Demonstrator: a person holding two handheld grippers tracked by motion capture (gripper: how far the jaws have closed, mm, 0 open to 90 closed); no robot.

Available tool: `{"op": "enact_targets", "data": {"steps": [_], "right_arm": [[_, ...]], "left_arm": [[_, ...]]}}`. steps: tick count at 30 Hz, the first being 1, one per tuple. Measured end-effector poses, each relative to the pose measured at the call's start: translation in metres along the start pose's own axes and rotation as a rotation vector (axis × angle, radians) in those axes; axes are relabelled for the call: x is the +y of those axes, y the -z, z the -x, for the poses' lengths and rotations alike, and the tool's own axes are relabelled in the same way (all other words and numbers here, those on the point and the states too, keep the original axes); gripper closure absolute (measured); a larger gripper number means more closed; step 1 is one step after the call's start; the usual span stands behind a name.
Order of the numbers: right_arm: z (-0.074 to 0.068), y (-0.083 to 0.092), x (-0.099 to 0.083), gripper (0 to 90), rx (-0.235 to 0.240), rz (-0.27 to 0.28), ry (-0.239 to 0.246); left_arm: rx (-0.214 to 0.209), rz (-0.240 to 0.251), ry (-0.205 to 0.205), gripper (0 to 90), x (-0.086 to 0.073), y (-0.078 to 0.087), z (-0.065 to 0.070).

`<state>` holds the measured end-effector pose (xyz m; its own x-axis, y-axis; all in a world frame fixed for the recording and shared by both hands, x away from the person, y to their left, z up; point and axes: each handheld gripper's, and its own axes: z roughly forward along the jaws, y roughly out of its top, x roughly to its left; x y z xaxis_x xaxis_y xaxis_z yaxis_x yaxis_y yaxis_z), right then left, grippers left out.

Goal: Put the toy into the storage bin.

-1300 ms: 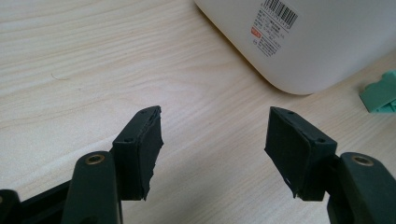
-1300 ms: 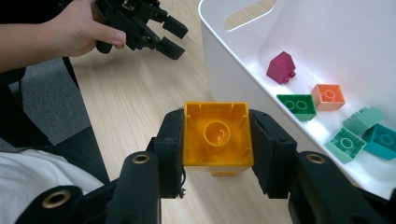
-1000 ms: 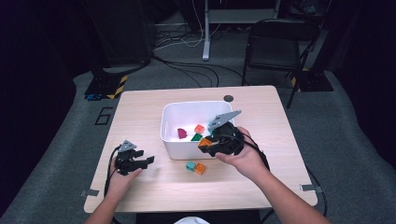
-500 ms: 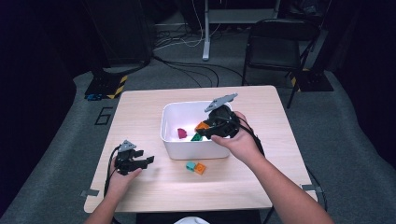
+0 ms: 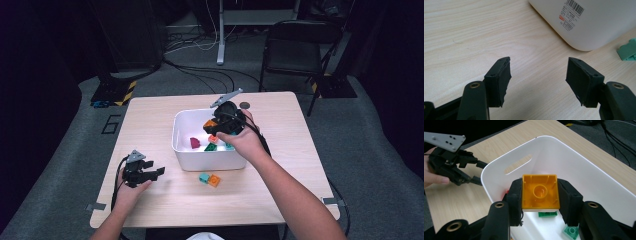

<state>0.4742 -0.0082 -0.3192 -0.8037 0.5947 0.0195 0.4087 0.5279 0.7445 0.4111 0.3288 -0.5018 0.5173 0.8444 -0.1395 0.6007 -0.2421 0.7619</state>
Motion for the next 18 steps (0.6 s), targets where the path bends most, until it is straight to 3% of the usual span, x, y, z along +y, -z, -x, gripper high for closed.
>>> {"op": "enact_targets", "data": {"steps": [10, 18], "right_arm": [[0.013, -0.018, 0.011, 58.2, -0.026, 0.0, -0.01], [0.033, -0.038, 0.011, 58.1, -0.06, -0.014, -0.061]], "left_arm": [[0.001, 0.001, 0.005, 36.0, 0.0, 0.0, -0.002], [0.0, 0.001, 0.007, 36.0, 0.0, -0.001, -0.001]]}}
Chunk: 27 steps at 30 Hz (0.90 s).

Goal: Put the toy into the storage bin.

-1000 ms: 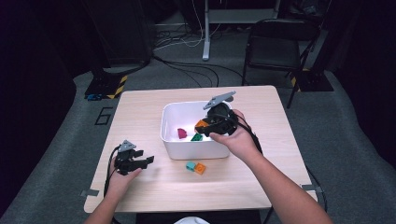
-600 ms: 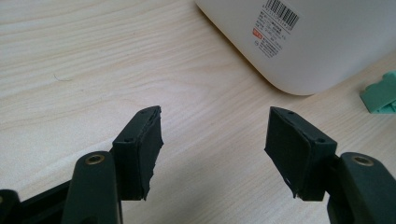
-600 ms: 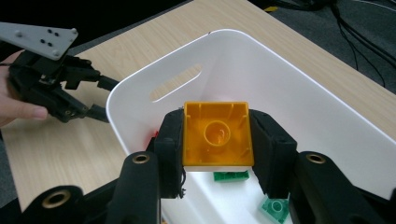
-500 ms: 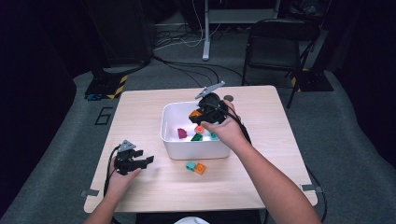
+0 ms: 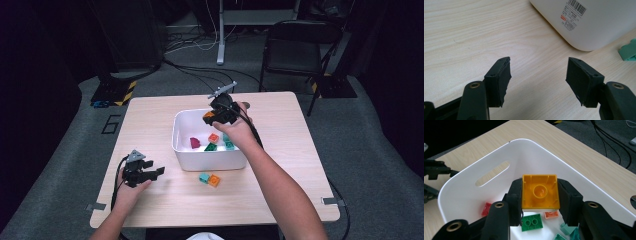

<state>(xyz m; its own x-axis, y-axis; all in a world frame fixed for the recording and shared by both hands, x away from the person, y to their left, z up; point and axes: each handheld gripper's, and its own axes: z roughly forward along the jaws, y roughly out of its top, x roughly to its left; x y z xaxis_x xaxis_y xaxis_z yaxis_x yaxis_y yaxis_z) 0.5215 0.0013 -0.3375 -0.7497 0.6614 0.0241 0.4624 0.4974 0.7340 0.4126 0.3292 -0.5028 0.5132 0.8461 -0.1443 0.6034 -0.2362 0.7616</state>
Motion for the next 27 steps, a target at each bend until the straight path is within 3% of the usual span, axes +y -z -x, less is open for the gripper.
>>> {"op": "enact_targets", "data": {"steps": [7, 10, 18, 27], "right_arm": [[0.01, -0.015, 0.0, 58.1, -0.031, -0.006, -0.047], [0.011, -0.022, -0.001, 58.1, -0.036, -0.006, -0.047], [0.007, -0.044, -0.003, 58.0, -0.085, -0.076, -0.022], [0.009, -0.045, -0.01, 53.7, -0.125, -0.09, -0.082]], "left_arm": [[-0.002, -0.002, -0.002, 36.0, 0.0, 0.0, 0.0], [-0.002, -0.001, -0.001, 36.0, 0.0, 0.0, 0.0], [-0.003, -0.001, -0.001, 36.0, 0.0, 0.0, 0.0], [-0.002, 0.005, 0.001, 36.0, 0.0, 0.0, 0.0]]}}
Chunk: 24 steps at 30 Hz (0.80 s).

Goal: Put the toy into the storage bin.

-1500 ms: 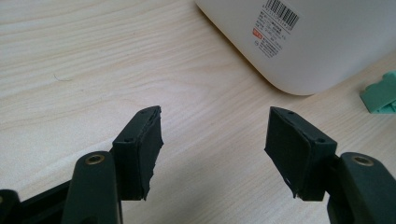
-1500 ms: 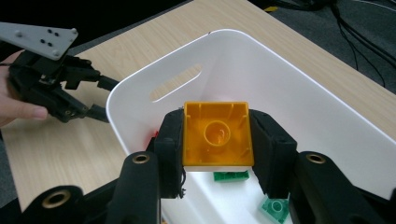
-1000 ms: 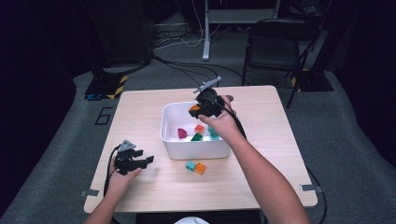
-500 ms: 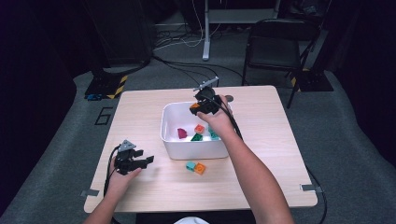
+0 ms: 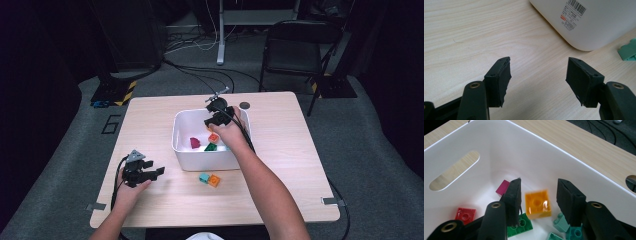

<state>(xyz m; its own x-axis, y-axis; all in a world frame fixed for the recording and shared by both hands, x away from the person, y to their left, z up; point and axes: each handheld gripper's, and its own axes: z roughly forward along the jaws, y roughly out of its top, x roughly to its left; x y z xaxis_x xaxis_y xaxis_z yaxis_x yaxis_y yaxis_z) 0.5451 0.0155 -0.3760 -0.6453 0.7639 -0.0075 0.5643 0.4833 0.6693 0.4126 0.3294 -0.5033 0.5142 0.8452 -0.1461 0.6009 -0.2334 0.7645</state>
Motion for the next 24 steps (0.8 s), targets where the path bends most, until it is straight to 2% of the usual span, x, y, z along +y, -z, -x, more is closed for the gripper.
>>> {"op": "enact_targets", "data": {"steps": [4, 6, 7, 14, 16, 19, 23, 24], "right_arm": [[0.001, 0.009, -0.001, 53.4, -0.003, 0.013, -0.001], [0.001, 0.017, -0.002, 53.4, -0.006, 0.026, 0.025], [-0.001, 0.021, -0.002, 53.4, -0.006, 0.036, 0.022], [-0.011, 0.052, -0.008, 50.6, 0.041, 0.1, 0.038], [-0.016, 0.061, -0.012, 50.2, 0.067, 0.116, 0.037], [-0.027, 0.074, -0.02, 50.1, 0.088, 0.144, 0.082], [-0.041, 0.085, -0.029, 46.5, 0.115, 0.153, 0.116], [-0.045, 0.089, -0.034, 45.3, 0.136, 0.145, 0.122]], "left_arm": [[0.0, -0.004, -0.001, 36.0, 0.0, 0.0, 0.0], [0.001, -0.003, -0.001, 36.0, 0.0, 0.0, 0.0], [0.0, 0.0, 0.001, 36.0, 0.0, 0.0, 0.0], [0.002, -0.007, -0.002, 36.0, 0.0, 0.0, 0.0], [0.006, 0.0, -0.002, 36.0, 0.0, 0.0, 0.001], [0.003, -0.006, -0.001, 36.0, 0.0, 0.0, 0.0], [0.004, -0.006, -0.003, 36.0, 0.0, 0.0, 0.001], [0.004, -0.006, -0.002, 36.0, 0.0, 0.0, 0.001]]}}
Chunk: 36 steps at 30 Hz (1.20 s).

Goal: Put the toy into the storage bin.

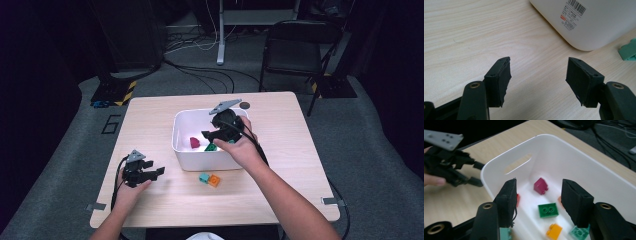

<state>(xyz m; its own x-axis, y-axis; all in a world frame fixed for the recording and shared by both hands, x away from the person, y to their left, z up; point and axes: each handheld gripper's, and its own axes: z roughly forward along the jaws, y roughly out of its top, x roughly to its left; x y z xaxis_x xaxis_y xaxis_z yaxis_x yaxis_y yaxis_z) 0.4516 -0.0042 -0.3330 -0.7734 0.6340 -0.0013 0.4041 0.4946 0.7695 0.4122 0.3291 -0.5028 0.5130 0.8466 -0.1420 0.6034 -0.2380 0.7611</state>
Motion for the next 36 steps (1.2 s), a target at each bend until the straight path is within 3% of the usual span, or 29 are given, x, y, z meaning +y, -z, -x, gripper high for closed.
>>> {"op": "enact_targets", "data": {"steps": [4, 14, 19, 28, 33, 36], "right_arm": [[-0.011, 0.007, -0.008, 42.4, 0.032, 0.01, 0.033], [-0.034, 0.021, -0.032, 39.1, 0.061, 0.02, 0.027], [-0.039, 0.025, -0.047, 38.2, 0.036, 0.043, 0.033], [-0.043, 0.023, -0.079, 41.4, 0.041, 0.057, 0.01], [-0.039, 0.013, -0.098, 44.2, 0.083, 0.048, -0.017], [-0.039, 0.005, -0.108, 44.8, 0.084, 0.04, -0.013]], "left_arm": [[0.001, 0.0, 0.0, 36.0, 0.0, 0.0, 0.0], [0.005, 0.003, -0.001, 36.0, 0.0, 0.0, 0.001], [0.002, 0.0, 0.0, 36.0, 0.0, 0.0, 0.0], [0.001, -0.003, -0.003, 36.0, 0.0, 0.0, 0.001], [-0.001, -0.003, -0.004, 36.0, 0.0, 0.0, 0.001], [-0.001, -0.005, -0.003, 36.0, 0.0, 0.0, 0.001]]}}
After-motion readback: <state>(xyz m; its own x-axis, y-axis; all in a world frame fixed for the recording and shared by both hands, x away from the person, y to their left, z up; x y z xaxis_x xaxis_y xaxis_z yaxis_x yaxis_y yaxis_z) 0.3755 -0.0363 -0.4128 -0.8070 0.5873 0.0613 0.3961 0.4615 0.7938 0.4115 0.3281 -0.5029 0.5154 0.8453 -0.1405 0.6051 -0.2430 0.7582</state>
